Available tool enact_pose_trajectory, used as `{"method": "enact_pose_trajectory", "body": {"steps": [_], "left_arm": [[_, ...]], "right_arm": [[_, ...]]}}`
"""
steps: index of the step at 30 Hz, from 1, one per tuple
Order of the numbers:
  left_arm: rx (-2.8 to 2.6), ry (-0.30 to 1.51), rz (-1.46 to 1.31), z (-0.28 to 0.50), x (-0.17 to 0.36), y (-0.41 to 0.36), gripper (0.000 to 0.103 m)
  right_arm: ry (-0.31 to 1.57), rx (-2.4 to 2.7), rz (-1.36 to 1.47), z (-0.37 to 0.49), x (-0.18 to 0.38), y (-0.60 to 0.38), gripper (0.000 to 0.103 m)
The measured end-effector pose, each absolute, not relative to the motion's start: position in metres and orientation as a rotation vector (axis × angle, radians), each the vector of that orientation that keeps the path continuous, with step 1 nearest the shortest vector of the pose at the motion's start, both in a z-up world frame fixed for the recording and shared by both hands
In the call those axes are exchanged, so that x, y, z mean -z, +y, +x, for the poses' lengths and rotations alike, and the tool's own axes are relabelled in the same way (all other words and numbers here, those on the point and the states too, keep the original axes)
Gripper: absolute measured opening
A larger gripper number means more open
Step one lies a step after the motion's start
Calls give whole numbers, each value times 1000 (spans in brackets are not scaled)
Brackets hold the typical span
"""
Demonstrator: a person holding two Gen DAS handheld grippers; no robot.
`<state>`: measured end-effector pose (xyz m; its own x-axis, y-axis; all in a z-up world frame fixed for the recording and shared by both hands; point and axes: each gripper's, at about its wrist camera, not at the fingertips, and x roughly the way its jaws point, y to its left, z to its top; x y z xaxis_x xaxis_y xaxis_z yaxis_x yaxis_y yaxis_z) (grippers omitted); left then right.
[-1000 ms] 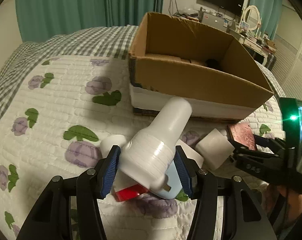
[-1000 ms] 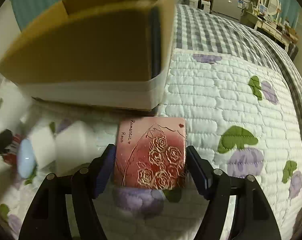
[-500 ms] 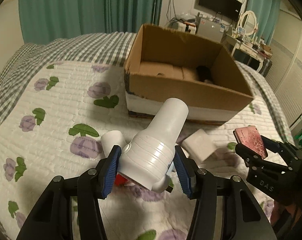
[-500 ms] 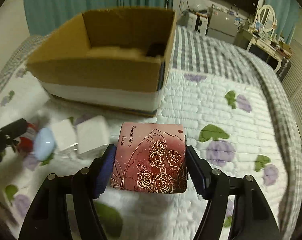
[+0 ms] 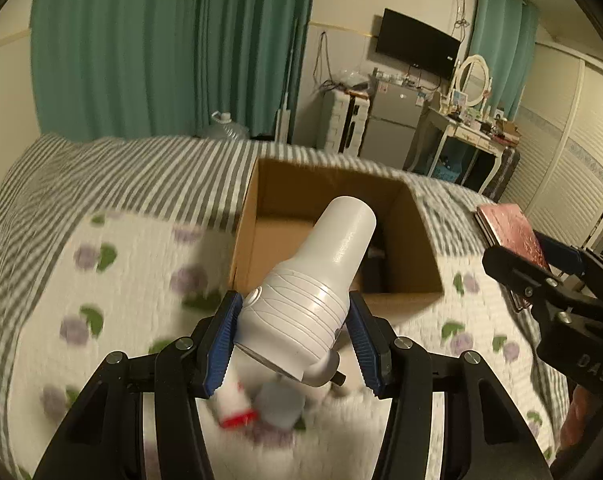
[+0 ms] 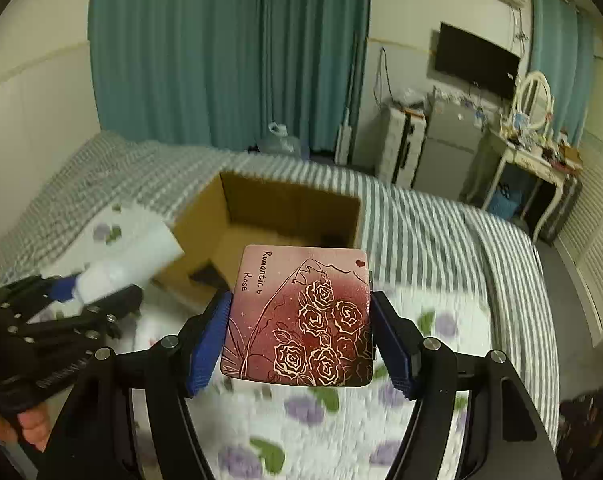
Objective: Organize rigid objects
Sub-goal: 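Lower the dryer and card case into the box and open both tools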
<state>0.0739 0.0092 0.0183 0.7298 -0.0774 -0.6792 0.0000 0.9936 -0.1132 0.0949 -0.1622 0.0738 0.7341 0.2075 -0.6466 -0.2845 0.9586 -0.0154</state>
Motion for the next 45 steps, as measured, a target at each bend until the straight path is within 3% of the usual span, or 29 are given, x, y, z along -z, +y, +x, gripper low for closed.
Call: {"method": "enact_pose_trajectory", "body": {"steps": [9,17,20,22,24,36,45], "left_arm": [[51,802,-45,180,8,0,54],[89,823,-30,208,42,-11,56],[82,800,-21,203,37,-13,61],[67,791,-18,194,30,-15,66],[69,779,-17,183,21,-15,66],[80,683,56,77,-59,-5,71],[35,728,31,22,-40,25,71]], "right_arm": [[716,-283,-87,195,-47,-151,68],[743,-288,-28,236,0,-162,69],[700,-293,-5,229,-4,-170,73],[677,-276,-1,219,-12,-175,84],[662,-265,1,207,-22,-181,86],[644,-248,-78,101,-99,-197,88],[642,-280,-72,36,-112,-189,88]]}}
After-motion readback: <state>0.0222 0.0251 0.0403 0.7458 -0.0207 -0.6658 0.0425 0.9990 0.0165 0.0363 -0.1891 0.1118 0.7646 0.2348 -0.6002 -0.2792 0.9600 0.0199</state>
